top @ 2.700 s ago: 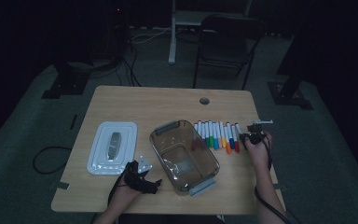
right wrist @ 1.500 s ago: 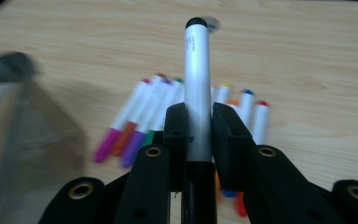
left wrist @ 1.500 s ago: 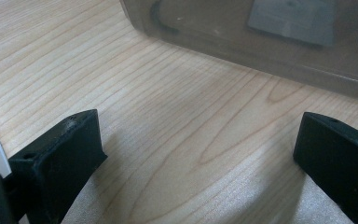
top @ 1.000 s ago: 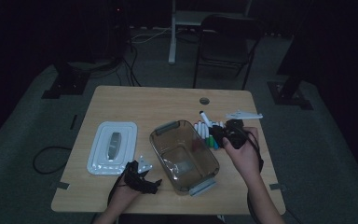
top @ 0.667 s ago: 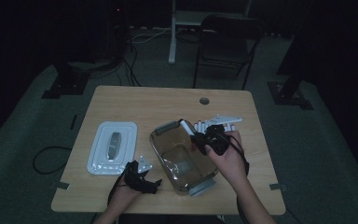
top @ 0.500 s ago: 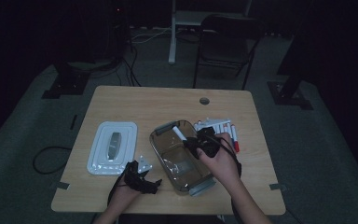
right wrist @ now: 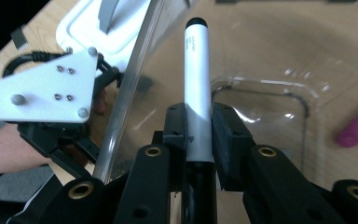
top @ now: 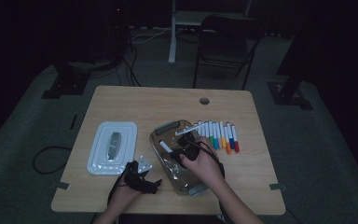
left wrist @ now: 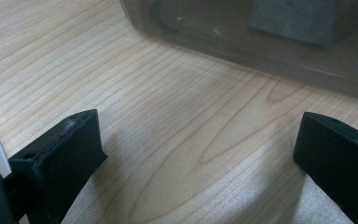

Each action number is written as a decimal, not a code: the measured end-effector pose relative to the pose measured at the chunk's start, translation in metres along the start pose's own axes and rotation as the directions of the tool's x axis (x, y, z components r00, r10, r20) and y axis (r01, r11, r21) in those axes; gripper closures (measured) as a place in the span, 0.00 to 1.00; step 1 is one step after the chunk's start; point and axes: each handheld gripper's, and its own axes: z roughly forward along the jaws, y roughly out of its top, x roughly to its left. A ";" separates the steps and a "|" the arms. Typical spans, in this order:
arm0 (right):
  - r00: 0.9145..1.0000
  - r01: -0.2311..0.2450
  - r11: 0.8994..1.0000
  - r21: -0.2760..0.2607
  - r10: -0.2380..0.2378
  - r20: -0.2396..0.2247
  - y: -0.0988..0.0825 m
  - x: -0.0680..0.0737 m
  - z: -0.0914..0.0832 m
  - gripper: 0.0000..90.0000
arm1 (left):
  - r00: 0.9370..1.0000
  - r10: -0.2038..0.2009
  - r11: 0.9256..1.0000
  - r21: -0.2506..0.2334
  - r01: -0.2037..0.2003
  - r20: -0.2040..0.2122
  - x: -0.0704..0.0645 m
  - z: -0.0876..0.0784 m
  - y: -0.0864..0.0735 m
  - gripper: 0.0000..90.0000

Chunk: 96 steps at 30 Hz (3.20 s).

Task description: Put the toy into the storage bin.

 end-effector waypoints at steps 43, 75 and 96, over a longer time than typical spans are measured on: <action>0.999 0.020 0.912 0.411 -0.008 -0.031 0.010 -0.009 0.086 0.80 | 1.000 0.001 1.000 0.001 -0.001 0.001 0.000 0.000 0.000 0.02; 0.994 0.104 0.971 -0.213 -0.107 -0.004 -0.013 -0.053 -0.062 0.62 | 1.000 0.000 1.000 0.001 0.000 0.001 0.000 0.000 0.000 0.02; 0.970 -0.049 0.920 -0.388 0.137 0.201 -0.081 -0.159 -0.115 0.58 | 1.000 -0.003 1.000 0.002 0.003 -0.003 0.000 0.000 0.000 0.02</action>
